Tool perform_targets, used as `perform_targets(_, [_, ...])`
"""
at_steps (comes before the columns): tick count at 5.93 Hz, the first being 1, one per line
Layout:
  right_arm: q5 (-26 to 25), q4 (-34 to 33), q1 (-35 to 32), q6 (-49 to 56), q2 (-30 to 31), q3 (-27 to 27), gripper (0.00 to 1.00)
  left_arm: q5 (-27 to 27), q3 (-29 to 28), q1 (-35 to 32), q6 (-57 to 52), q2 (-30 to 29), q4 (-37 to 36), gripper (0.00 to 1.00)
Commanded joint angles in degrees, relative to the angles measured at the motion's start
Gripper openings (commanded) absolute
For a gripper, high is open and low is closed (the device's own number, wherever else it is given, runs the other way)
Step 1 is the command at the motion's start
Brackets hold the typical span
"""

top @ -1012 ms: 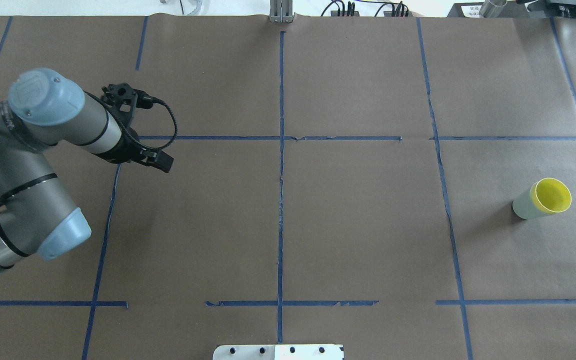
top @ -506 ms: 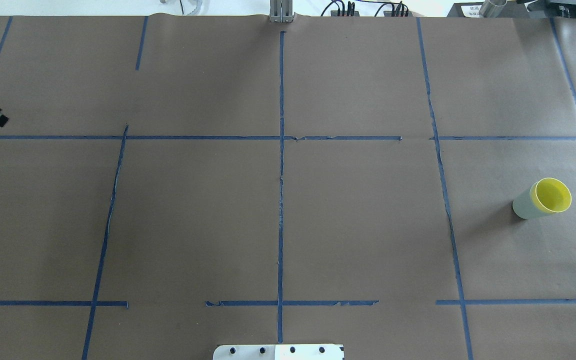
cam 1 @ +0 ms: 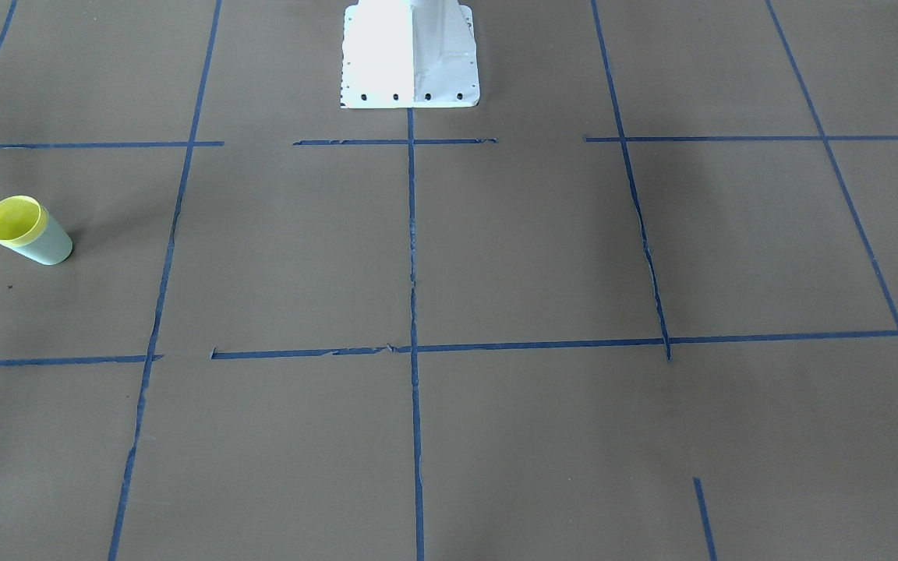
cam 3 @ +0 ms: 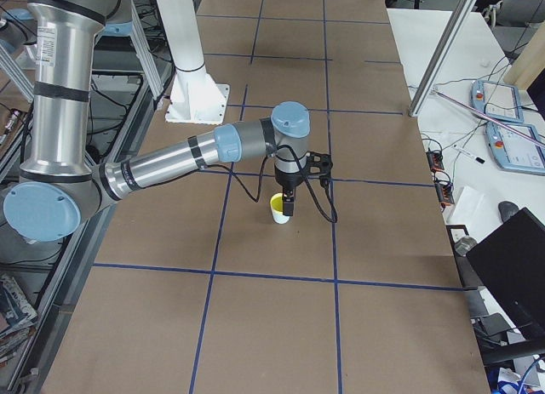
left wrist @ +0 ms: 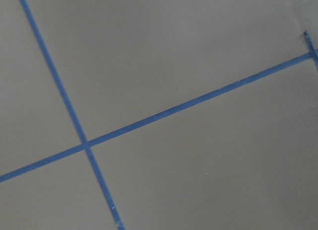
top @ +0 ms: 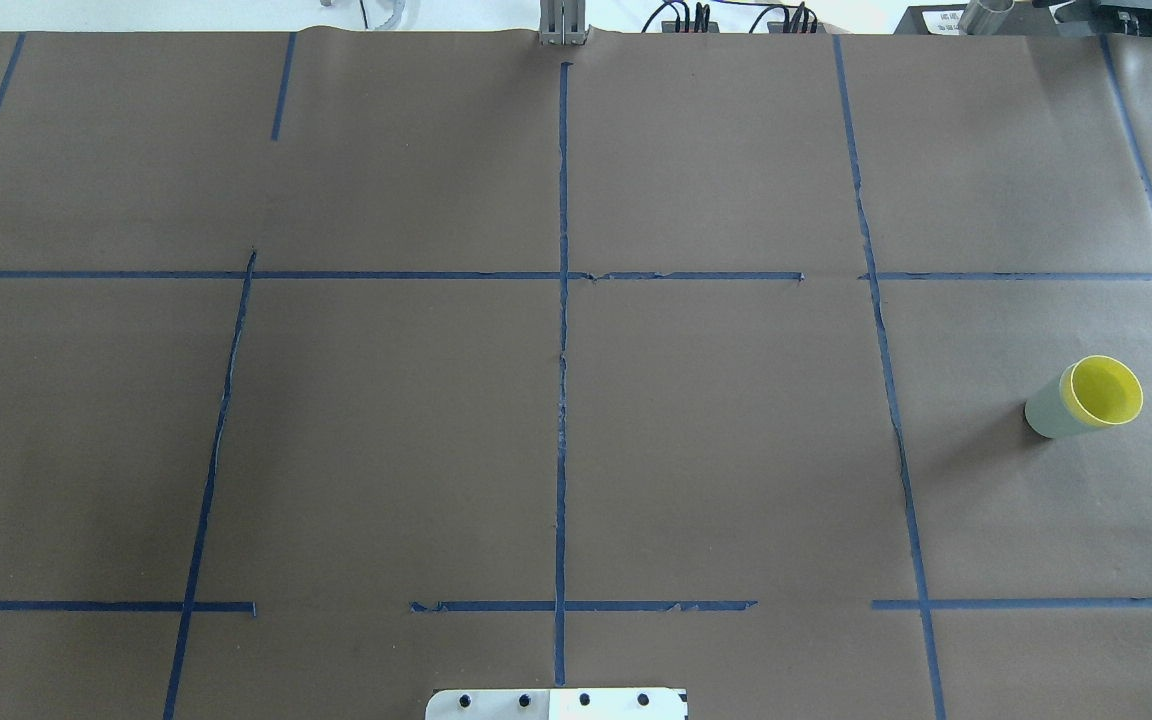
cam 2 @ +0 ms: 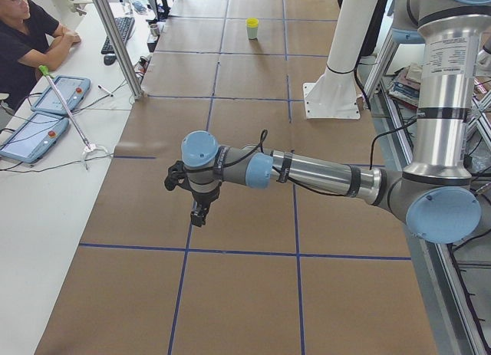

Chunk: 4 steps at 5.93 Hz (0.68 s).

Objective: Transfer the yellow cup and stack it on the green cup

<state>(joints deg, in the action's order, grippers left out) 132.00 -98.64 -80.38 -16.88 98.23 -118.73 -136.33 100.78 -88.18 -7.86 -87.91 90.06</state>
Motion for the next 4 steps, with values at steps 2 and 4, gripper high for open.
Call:
perform_targets(2, [0.0,0.1,-0.2,0.4,0.3,-0.2,1.00,0.1,2.3,-2.4,-0.1,3.9,-4.3,1.00])
perform_targets(4, [0.1,0.1,-0.2,0.4,0.7,0.2,1.00,-0.2,3.4,-3.2,-0.8,8.4,-5.0,1.00])
